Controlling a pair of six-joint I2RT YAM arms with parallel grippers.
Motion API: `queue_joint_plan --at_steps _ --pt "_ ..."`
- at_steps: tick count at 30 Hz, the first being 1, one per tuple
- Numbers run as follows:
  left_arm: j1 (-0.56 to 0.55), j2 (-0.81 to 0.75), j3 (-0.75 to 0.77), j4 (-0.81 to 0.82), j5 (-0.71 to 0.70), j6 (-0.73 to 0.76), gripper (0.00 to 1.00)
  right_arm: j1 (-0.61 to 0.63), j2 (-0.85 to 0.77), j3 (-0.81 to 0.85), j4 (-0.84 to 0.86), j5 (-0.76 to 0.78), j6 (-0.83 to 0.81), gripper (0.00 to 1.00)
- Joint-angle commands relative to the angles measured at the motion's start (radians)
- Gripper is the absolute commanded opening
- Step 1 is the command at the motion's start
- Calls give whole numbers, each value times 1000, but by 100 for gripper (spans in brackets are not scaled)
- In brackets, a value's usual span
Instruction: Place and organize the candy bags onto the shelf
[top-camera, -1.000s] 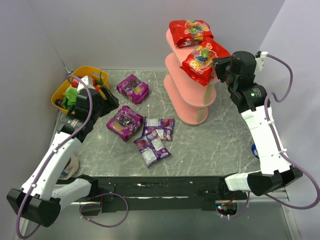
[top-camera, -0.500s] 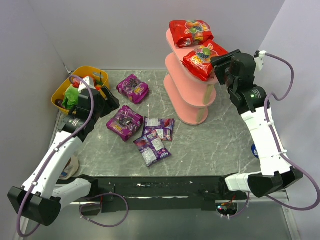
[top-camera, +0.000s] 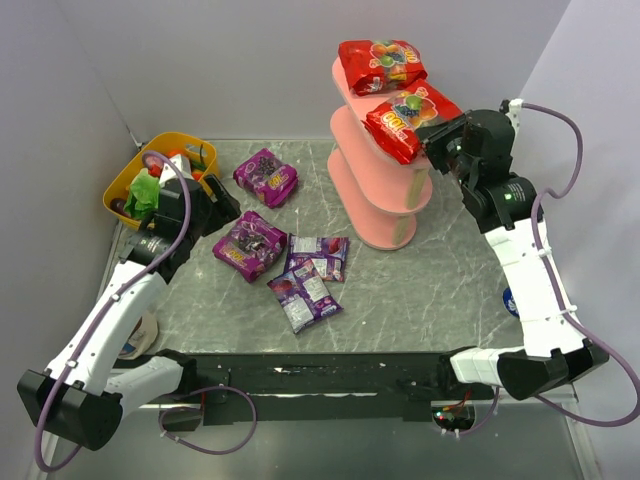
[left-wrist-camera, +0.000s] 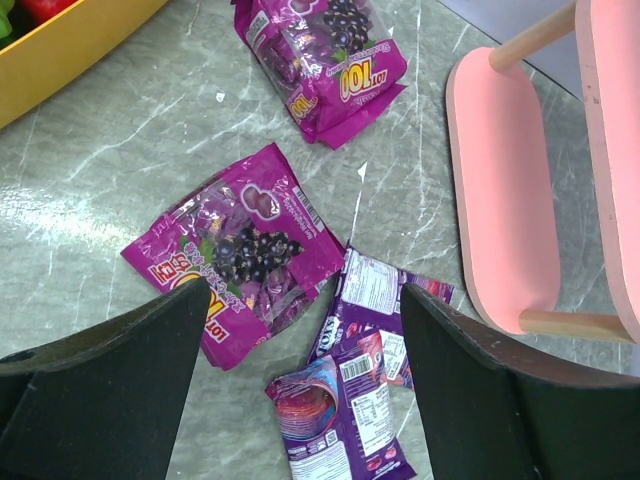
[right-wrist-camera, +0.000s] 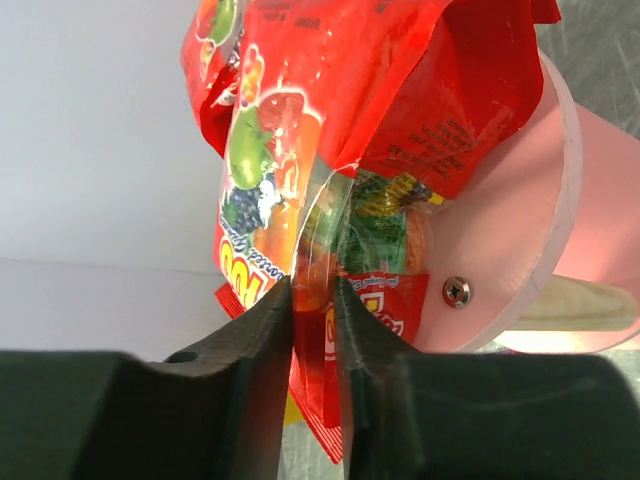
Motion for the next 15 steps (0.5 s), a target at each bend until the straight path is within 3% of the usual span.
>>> queue_joint_plan --at_steps 1,5,10,15 --pt "0 2 -4 24 6 5 83 -5 -1 -34 -39 -9 28 24" --pt "0 -2 -8 33 6 7 84 0 -19 -80 -4 -1 65 17" --pt "0 15 9 28 18 7 83 10 50 -14 -2 13 108 10" --pt "0 14 13 23 12 13 84 20 117 75 4 26 126 9"
